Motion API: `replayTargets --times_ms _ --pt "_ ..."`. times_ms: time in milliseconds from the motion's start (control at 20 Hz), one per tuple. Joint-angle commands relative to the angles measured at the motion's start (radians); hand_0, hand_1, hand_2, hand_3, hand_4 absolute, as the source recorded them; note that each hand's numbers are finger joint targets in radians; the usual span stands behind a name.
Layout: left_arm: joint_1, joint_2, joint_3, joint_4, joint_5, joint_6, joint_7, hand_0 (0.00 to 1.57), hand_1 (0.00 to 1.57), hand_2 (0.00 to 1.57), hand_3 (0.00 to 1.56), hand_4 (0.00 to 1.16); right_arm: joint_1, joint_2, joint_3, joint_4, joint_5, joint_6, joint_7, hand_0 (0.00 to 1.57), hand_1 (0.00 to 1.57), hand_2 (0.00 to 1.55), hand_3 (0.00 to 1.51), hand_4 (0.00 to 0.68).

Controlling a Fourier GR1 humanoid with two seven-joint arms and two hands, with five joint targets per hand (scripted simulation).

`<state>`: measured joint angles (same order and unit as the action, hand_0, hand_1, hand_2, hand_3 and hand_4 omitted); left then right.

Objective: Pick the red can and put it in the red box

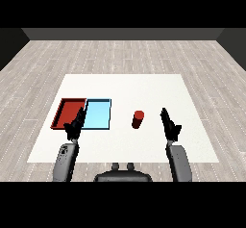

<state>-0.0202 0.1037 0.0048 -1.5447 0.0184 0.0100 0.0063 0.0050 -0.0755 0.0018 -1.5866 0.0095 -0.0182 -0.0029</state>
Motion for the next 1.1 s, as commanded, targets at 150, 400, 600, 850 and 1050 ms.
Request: replayTargets --times_ms 150,400,600,850,1050 --pt "0.019 -0.012 0.015 -0.018 -0.041 0.015 -0.013 0.0 0.0 0.0 0.0 0.0 0.003 -0.008 -0.014 0.015 0.025 0.016 0.012 0.0 0.0 0.0 0.0 0.0" --pt "0.026 -0.064 0.024 -0.082 0.009 0.001 -0.323 0.0 0.0 0.0 0.0 0.0 -0.002 -0.001 -0.055 -0.022 -0.123 0.131 -0.202 0.0 0.0 0.0 0.0 0.0" --pt "0.008 -0.059 0.054 -0.025 0.024 -0.01 -0.373 0.0 0.0 0.0 0.0 0.0 0.002 0.039 -0.012 -0.05 -0.101 0.119 -0.221 0.0 0.0 0.0 0.0 0.0" --pt "0.051 -0.011 0.084 -0.092 0.047 -0.053 -0.365 0.0 0.0 0.0 0.0 0.0 0.013 0.025 -0.041 0.114 -0.087 0.164 -0.379 0.0 0.0 0.0 0.0 0.0" --pt "0.024 -0.065 0.036 -0.048 0.007 -0.017 -0.392 0.0 0.0 0.0 0.0 0.0 0.048 0.022 -0.048 0.02 -0.094 0.141 -0.312 0.0 0.0 0.0 0.0 0.0"
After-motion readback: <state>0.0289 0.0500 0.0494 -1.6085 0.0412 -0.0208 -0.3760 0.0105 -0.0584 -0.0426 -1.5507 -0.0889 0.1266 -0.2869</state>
